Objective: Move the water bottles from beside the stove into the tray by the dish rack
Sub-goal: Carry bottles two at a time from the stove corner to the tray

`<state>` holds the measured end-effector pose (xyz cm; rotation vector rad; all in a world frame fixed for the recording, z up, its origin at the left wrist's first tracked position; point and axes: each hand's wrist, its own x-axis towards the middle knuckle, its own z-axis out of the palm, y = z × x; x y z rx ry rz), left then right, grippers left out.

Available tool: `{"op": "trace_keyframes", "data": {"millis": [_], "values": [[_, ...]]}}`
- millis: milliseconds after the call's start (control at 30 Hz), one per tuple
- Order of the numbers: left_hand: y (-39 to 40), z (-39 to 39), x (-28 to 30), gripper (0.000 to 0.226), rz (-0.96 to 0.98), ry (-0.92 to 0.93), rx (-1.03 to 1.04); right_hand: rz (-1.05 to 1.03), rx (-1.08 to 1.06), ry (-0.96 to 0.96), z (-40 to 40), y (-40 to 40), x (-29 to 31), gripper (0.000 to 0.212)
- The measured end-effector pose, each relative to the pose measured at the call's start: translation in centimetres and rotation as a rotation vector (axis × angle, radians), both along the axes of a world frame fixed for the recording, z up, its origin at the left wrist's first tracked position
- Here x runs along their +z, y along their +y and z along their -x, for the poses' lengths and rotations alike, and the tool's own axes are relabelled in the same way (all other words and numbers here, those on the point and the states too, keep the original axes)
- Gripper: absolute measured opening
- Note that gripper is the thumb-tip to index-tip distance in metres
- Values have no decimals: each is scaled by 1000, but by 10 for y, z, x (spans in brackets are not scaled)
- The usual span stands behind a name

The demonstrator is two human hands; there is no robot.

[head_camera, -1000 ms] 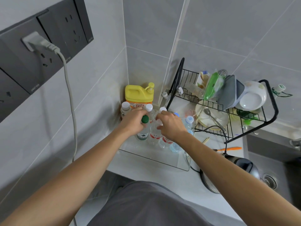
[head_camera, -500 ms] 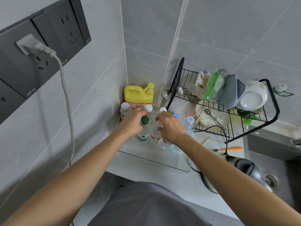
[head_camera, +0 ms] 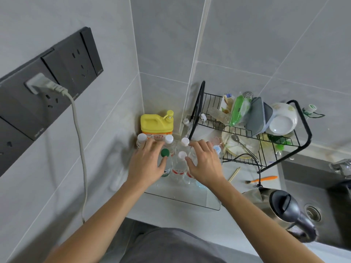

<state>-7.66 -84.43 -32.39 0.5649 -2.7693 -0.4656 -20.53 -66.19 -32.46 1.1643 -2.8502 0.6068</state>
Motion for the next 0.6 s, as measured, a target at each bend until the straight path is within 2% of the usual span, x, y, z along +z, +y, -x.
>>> {"op": "trace_keyframes", "data": {"millis": [167,333,600], "values": [[16,7,12,54,111,6,-50,15,-143,61,-20,27,15,47],[57,22,17,58,136,41,-221,20,-334,57,-47,75,26,56],[204,42,43,63,140,69,-564,132,-709,75,-107,237,41,57]]}}
